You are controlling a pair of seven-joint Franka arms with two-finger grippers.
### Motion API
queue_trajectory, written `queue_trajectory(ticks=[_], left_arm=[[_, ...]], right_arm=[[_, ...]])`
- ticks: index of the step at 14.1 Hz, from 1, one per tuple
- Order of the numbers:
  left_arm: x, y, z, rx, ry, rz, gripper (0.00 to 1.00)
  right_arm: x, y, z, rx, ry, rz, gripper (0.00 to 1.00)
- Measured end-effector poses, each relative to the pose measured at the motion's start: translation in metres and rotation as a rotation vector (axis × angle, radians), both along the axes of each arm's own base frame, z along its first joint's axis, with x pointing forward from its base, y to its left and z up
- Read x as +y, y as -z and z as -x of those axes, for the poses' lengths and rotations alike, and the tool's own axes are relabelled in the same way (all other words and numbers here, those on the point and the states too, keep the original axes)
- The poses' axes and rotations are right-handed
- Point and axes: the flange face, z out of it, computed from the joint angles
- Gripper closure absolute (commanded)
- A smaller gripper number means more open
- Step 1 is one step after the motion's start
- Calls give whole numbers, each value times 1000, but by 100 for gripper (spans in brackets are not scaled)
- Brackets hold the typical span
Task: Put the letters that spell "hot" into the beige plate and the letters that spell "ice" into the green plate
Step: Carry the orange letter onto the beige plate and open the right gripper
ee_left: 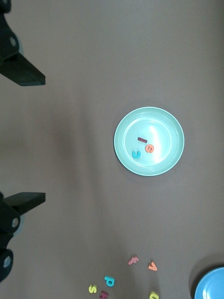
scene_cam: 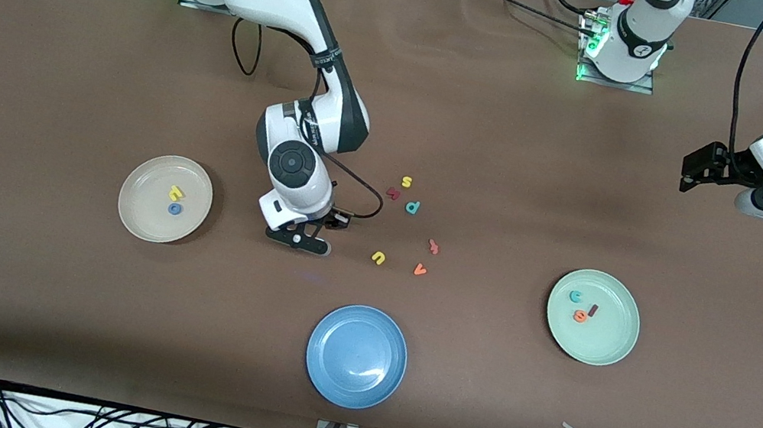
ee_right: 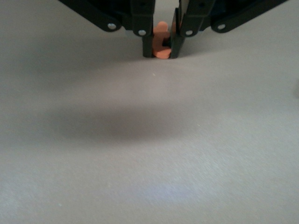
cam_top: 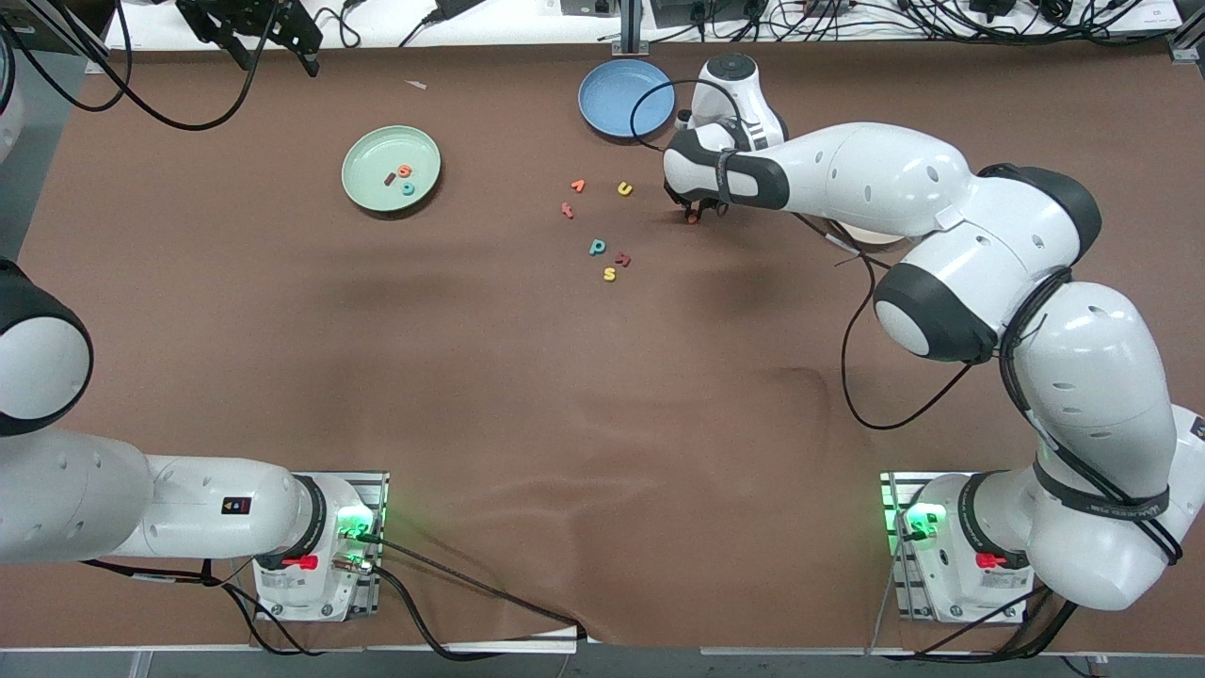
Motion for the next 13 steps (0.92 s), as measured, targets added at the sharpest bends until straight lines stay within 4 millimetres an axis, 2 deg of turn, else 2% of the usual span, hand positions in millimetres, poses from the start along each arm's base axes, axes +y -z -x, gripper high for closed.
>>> queue_trajectory(ticks=[2,3,5,8,10,13], left_arm=[[0,0,0,0,0,0,0],[0,0,0,0,0,0,0],[0,0,0,0,0,0,0],[-1,0,0,-1,2,0,0],[-2,0,0,-1,3,0,0],[-5,0,0,-1,8,0,0]], right_arm=[[-13,-22,-18,46,-26,0,98],[-26,-36,-31,46,-50,-6,98],[-68,-55,-55,45,-129,7,98],[-139,-64,-80,60,-244,56,98],[-177,-67,-85,66,-306,74,98],[-228,-72,-79,84,-370,76,98]])
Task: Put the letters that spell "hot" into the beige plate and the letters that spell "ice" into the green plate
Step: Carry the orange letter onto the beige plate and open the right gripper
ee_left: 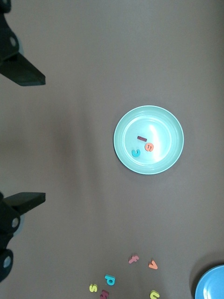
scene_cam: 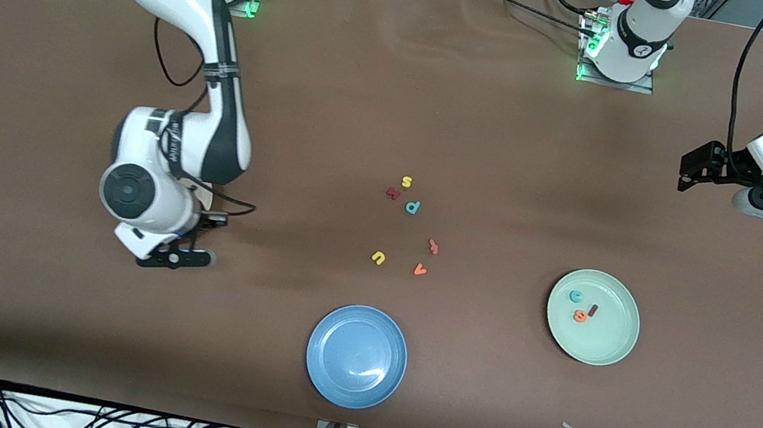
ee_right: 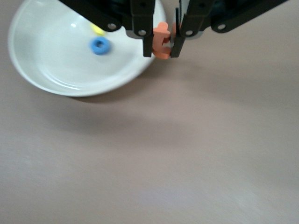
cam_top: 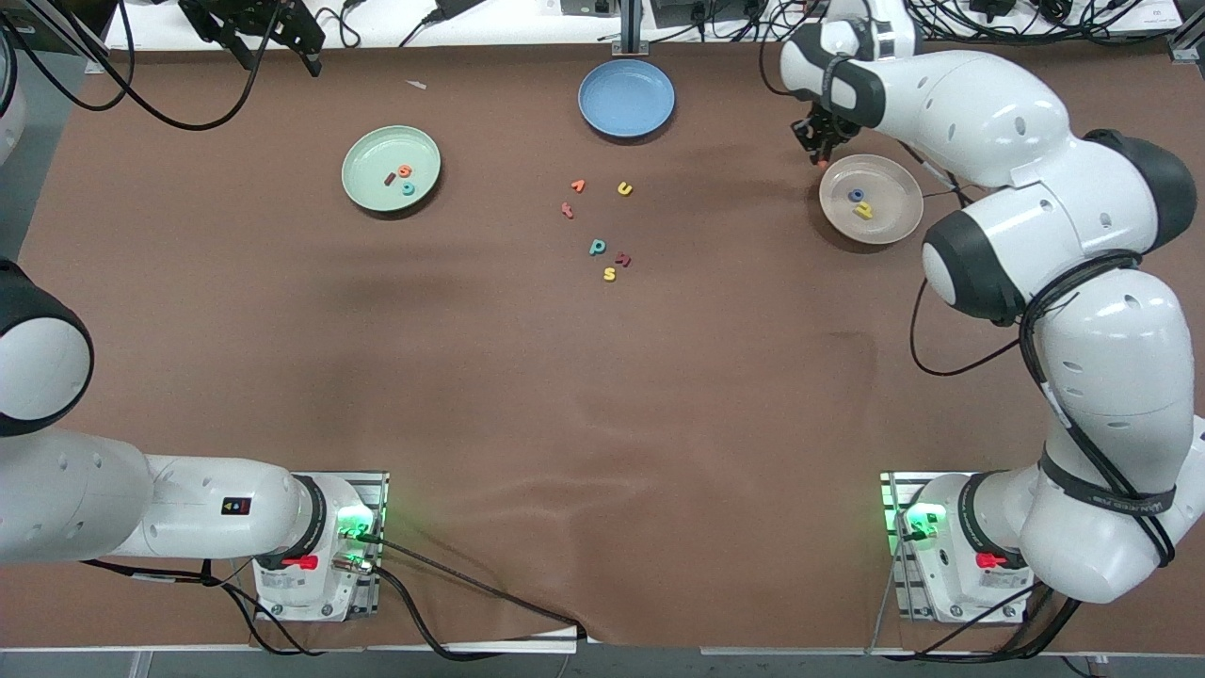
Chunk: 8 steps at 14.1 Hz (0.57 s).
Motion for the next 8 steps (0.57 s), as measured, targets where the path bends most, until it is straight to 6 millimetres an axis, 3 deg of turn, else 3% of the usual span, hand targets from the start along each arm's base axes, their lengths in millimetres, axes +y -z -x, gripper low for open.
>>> queue_trajectory(ticks=[3,4,5,6,7,8], left_arm=[[-1,0,0,0,2,0,0],[-1,0,0,0,2,0,0],[-1,0,0,0,2,0,0],[-1,0,0,1,2,0,0],[-1,0,1,6,2,-1,0],[-1,1,1,12,2,-1,0]], right_arm=[[-36,5,17,-35,-30,-22,93],[-45,9,23,-49,-28,-28,85],[-51,15,29,-55,-16,-38,53],[-55,20,34,-52,0,-51,14],[-56,24,38,-45,17,-63,0],[-57,27,41,-38,31,-75,0]])
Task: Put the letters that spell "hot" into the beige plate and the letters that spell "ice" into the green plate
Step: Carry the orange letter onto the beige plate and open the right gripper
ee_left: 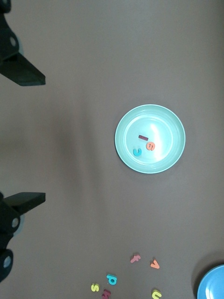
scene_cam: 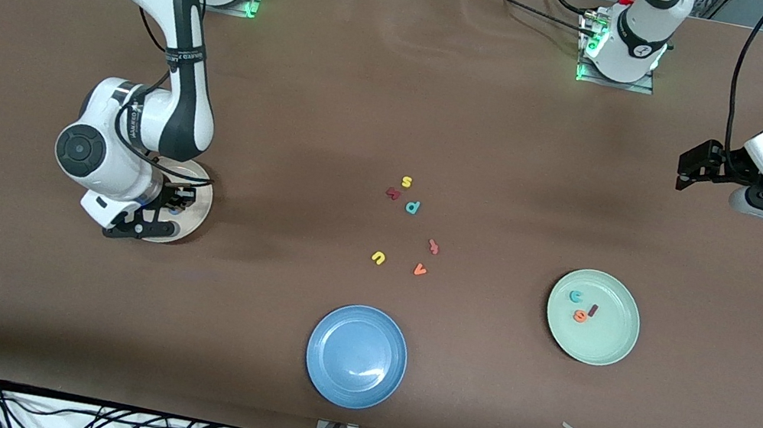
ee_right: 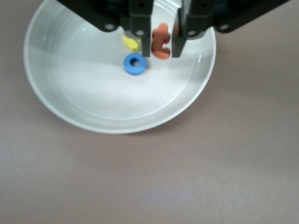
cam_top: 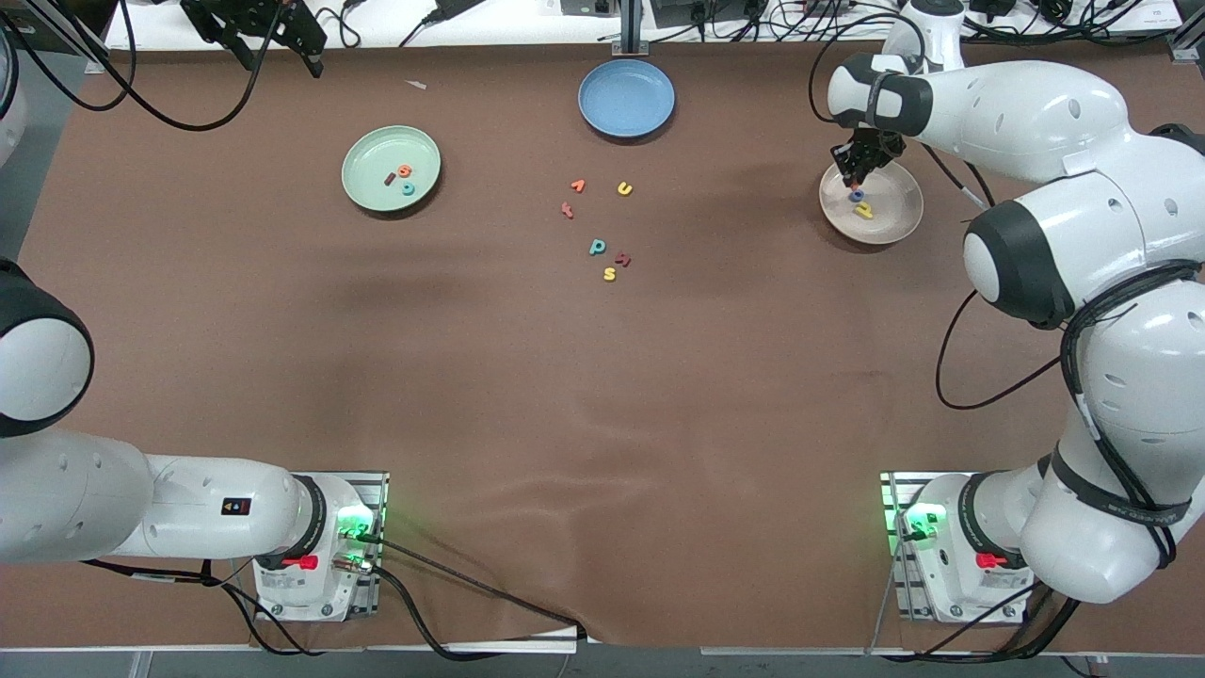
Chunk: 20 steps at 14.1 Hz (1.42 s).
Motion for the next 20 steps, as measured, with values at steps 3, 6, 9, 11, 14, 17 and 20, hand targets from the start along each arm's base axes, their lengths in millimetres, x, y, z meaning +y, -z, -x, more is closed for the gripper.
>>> queue_trajectory(ticks=[3,6,9,11,14,17,20], left_arm=[[0,1,1,7,0,-1,0],[0,1,1,9,0,-1,0],[0,1,1,9,3,-1,0],[0,0,1,9,3,-1,0],[0,0,1,9,3,-1,0],[-1,0,1,9,5,-1,0],[-1,0,1,9,5,-1,0]], right_arm=[[1,-1,1,2,9,-13,0],[4,-12,-4,-16,7,-23,0],[11,-32,-10,6,0,-45,0],[13,-46,-14,31,24,-51,0],[20,-62,-18,57,66,-55,0],[29,-74,-19,65,86,-49,0],[49,-90,-14,83,91,11,0]])
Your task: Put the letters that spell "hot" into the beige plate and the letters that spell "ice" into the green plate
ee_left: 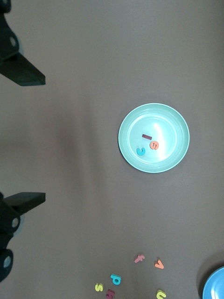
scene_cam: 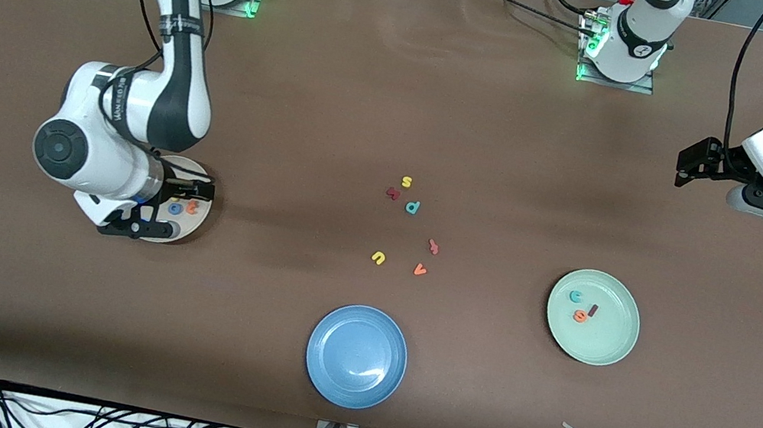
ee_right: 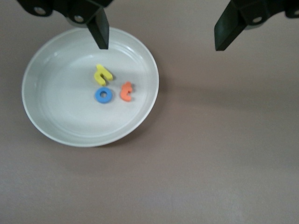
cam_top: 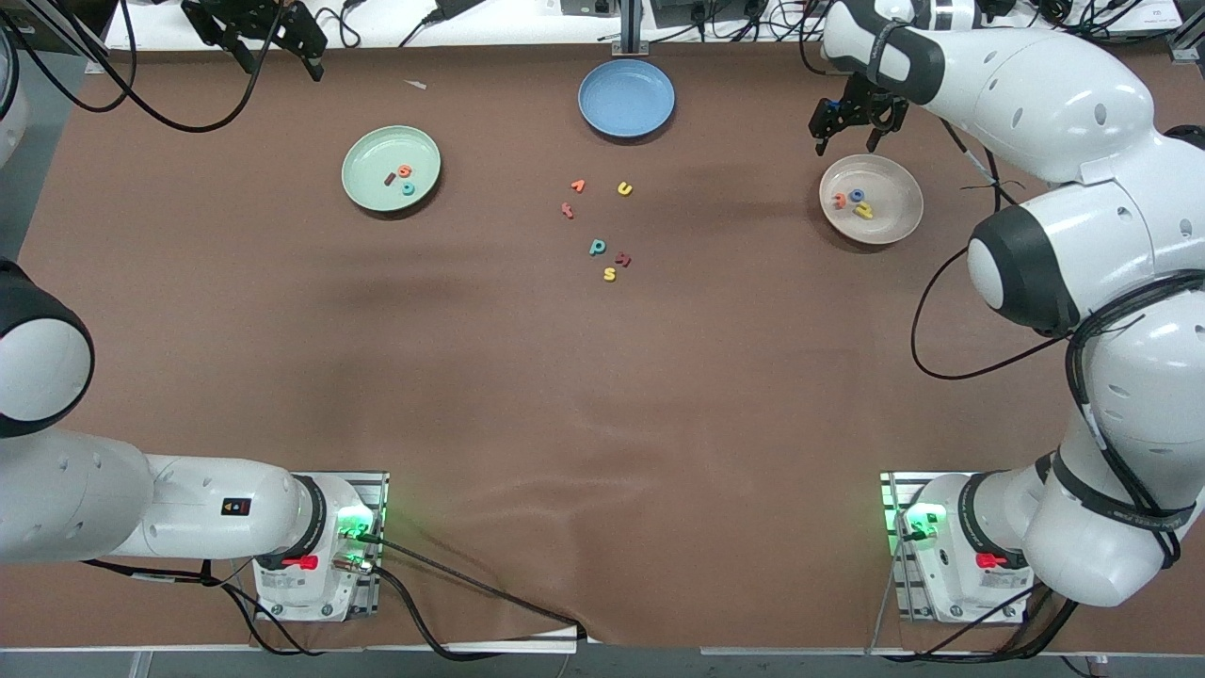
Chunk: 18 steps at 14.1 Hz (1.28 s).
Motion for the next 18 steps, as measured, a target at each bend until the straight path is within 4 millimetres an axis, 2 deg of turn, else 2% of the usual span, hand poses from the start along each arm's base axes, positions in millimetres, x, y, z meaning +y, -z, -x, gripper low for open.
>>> queue_trajectory(ticks=[2,4,7,10,15,18], left_arm=[[0,0,0,0,0,0,0],[0,0,0,0,0,0,0],[0,0,0,0,0,0,0],[0,0,0,-1,0,0,0],[0,-1,0,1,1,0,0],[0,-1,0,1,1,0,0]], right_arm=[[3,-15,2,12,-3,18,0],[-8,-35,3,10,-10,29,0],[-57,-83,0,-33,37,-4,0],[-107,-133,6,-73,71,-45,0],[-130,-229,44,-142,57,-10,0],[-142,-266,66,-155,67,-7,0]])
